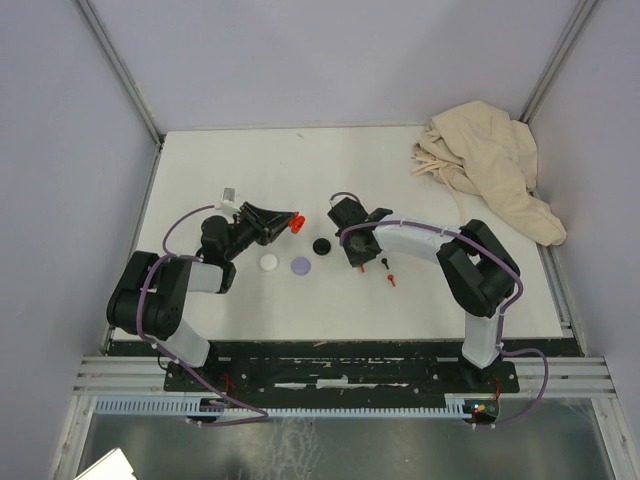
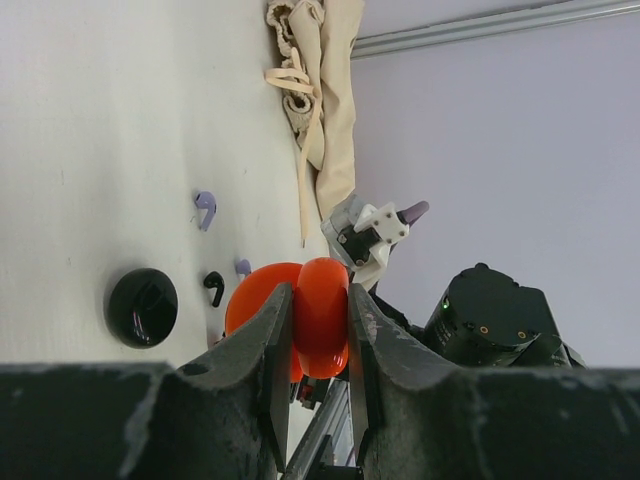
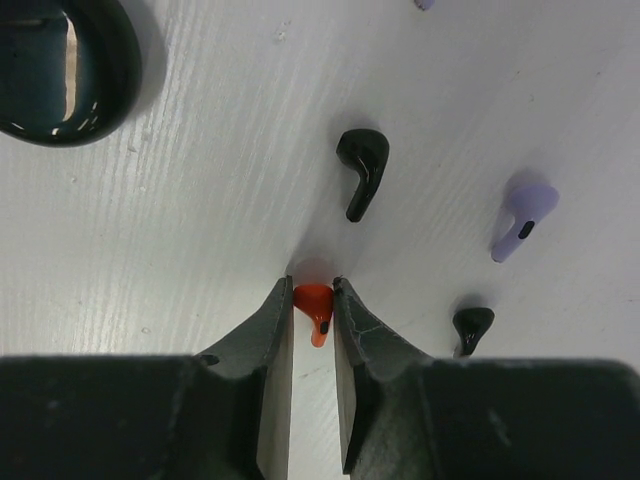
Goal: Insert the wireless bluetooth earbuds into the charging case
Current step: Pick up the earbud from the center of the board, then place the earbud in the charging case.
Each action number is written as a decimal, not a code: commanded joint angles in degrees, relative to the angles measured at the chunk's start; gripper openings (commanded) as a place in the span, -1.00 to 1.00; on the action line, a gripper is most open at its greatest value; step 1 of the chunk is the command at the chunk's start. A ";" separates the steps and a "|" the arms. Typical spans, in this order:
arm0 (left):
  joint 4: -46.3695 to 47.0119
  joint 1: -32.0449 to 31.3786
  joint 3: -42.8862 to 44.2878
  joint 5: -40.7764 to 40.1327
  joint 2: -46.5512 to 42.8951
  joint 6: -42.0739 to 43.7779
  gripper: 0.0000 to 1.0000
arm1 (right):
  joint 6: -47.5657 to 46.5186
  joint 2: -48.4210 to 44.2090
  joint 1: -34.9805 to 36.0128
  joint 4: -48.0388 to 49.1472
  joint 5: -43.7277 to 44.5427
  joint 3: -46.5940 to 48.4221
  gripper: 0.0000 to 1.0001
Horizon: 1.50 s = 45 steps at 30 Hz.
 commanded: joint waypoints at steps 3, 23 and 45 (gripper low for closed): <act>4.14 0.46 -0.17 0.81 0.06 -2.35 -0.94 | -2.76 -5.99 0.43 2.83 2.85 1.41 -0.81; 23.05 -3.64 -0.31 3.01 10.72 -21.66 -0.94 | -17.27 -26.85 3.40 58.99 -7.62 -20.16 -0.97; 18.92 -5.41 1.67 4.94 9.16 -21.81 -0.94 | -29.02 -19.12 3.99 82.10 -20.50 -27.09 -0.97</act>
